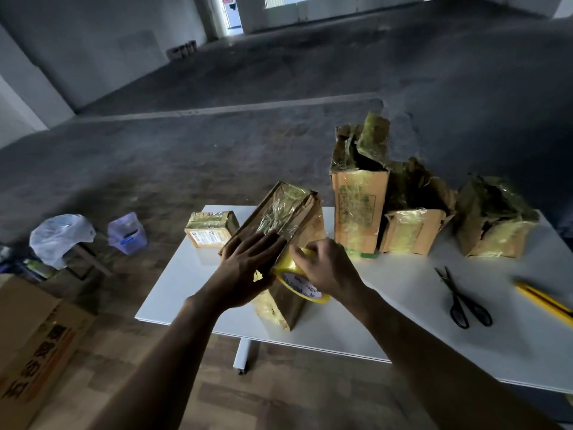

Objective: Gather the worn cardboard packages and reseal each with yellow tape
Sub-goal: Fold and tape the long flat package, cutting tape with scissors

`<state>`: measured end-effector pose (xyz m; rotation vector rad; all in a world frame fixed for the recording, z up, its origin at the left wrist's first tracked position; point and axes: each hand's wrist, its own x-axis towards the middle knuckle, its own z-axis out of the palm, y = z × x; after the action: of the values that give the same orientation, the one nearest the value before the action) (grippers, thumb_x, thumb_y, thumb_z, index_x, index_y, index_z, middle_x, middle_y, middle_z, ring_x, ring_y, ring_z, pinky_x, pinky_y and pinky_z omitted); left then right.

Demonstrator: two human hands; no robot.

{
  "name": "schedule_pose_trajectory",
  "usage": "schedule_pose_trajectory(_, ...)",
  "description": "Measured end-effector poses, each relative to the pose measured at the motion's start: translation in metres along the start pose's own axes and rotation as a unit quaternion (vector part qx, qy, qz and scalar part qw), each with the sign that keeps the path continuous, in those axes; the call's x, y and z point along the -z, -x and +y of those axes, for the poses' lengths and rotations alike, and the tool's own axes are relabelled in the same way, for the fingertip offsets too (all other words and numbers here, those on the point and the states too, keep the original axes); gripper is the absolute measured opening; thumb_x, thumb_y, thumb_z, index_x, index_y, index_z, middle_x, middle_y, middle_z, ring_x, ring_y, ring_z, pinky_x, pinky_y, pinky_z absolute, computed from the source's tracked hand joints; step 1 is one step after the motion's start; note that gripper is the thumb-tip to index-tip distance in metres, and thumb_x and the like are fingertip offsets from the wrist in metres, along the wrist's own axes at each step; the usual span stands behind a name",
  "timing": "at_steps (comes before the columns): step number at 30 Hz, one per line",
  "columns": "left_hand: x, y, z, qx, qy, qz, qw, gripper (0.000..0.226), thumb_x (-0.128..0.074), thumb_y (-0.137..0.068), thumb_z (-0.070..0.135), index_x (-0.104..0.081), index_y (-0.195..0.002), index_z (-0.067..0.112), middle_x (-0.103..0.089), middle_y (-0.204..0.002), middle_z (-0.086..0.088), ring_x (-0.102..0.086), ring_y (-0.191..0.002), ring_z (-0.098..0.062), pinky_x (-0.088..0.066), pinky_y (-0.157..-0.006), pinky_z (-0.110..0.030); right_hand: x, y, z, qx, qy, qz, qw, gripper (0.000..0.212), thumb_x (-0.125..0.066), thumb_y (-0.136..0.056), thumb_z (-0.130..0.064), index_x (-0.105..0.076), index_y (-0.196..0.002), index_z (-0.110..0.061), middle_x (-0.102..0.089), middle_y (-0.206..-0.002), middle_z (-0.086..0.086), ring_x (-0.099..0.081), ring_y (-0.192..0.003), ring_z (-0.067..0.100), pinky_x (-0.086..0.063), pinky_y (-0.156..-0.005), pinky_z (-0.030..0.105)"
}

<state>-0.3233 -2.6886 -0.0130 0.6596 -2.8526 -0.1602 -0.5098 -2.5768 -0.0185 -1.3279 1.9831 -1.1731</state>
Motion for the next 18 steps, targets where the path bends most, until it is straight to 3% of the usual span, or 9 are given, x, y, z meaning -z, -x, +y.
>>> schedule_pose_trajectory(2,0.001,0.0,0.003,0.008,0.005,0.011,1.0,0.066,-0.04,-0.09,0.054,-0.027,-0.154,0.04,-0.02,-0.162,0.013,-0.019,-0.15,-0.017,-0.014,-0.117,-0.046,0.0,-0.002,-0.004,-0.008,0.046,0.003,0.999,0.051,-0.049,-0.082,-0.066,-0.049,-0.075,-0.016,-0.047,-0.073,0.004,-0.044,-0.069,0.023,-0.041,-0.067,0.028)
schedule_pose_trajectory(6,0.001,0.0,0.002,0.025,0.001,0.012,1.0,0.065,-0.036,-0.091,0.056,-0.028,-0.153,0.039,-0.022,-0.161,0.01,-0.022,-0.149,-0.021,-0.02,-0.116,-0.056,-0.002,0.002,0.008,-0.031,0.177,-0.002,0.984,0.054,-0.049,-0.085,-0.064,-0.054,-0.083,-0.011,-0.058,-0.08,0.01,-0.058,-0.076,0.029,-0.044,-0.067,0.03)
schedule_pose_trajectory(9,0.003,-0.003,0.004,0.022,-0.005,0.0,1.0,0.065,-0.037,-0.091,0.055,-0.026,-0.153,0.04,-0.022,-0.162,0.009,-0.021,-0.149,-0.024,-0.017,-0.115,-0.055,-0.005,0.012,0.02,-0.058,0.142,-0.017,0.988,0.052,-0.043,-0.083,-0.065,-0.044,-0.065,-0.017,-0.051,-0.073,0.008,-0.054,-0.075,0.028,-0.039,-0.067,0.031)
schedule_pose_trajectory(11,0.002,-0.003,0.006,0.019,-0.01,0.01,1.0,0.065,-0.043,-0.091,0.052,-0.026,-0.153,0.04,-0.025,-0.162,0.006,-0.022,-0.149,-0.027,-0.017,-0.114,-0.054,-0.007,0.011,0.022,-0.055,0.141,-0.026,0.988,0.049,-0.047,-0.089,-0.06,-0.043,-0.063,-0.019,-0.052,-0.075,0.006,-0.057,-0.08,0.029,-0.038,-0.069,0.03)
schedule_pose_trajectory(13,-0.002,0.001,0.005,0.018,-0.01,0.04,0.999,0.064,-0.046,-0.091,0.053,-0.032,-0.152,0.039,-0.032,-0.159,0.002,-0.025,-0.147,-0.029,-0.019,-0.114,-0.054,-0.009,0.01,0.021,-0.053,0.13,-0.04,0.989,0.055,-0.046,-0.089,-0.069,-0.042,-0.063,-0.021,-0.052,-0.073,0.004,-0.06,-0.083,0.029,-0.037,-0.07,0.029)
schedule_pose_trajectory(16,-0.007,0.006,0.005,0.024,-0.004,0.083,0.996,0.065,-0.05,-0.089,0.059,-0.046,-0.146,0.03,-0.04,-0.153,-0.003,-0.027,-0.145,-0.029,-0.023,-0.114,-0.054,-0.013,0.01,0.022,-0.051,0.125,-0.063,0.989,0.06,-0.045,-0.085,-0.078,-0.035,-0.058,-0.026,-0.043,-0.062,-0.002,-0.051,-0.072,0.023,-0.035,-0.067,0.029)
schedule_pose_trajectory(18,-0.007,0.01,0.007,0.017,-0.015,0.074,0.997,0.073,-0.052,-0.085,0.067,-0.044,-0.148,0.03,-0.038,-0.154,-0.002,-0.025,-0.146,-0.027,-0.022,-0.115,-0.055,-0.016,0.008,0.02,-0.057,0.108,-0.077,0.99,0.059,-0.048,-0.086,-0.076,-0.038,-0.057,-0.025,-0.044,-0.06,-0.003,-0.049,-0.066,0.02,-0.034,-0.062,0.03)
